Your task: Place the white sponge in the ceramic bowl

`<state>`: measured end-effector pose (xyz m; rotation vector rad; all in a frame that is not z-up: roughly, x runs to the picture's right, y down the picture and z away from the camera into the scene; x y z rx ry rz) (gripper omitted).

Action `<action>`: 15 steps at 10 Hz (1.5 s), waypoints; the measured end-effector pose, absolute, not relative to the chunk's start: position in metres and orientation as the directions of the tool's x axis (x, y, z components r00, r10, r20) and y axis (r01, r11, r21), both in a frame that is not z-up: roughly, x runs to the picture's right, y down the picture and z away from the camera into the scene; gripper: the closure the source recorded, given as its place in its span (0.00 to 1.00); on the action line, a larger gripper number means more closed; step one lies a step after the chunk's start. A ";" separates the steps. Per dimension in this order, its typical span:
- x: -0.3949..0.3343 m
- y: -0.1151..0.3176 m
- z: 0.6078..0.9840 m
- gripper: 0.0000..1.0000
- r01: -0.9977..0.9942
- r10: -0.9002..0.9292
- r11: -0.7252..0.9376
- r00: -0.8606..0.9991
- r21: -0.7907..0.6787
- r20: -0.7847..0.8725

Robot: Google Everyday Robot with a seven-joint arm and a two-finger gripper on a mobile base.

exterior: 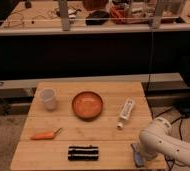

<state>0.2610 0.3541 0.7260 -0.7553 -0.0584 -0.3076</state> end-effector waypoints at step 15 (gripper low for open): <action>0.265 0.333 0.716 1.00 0.334 -0.197 0.723 0.939 -0.604 0.283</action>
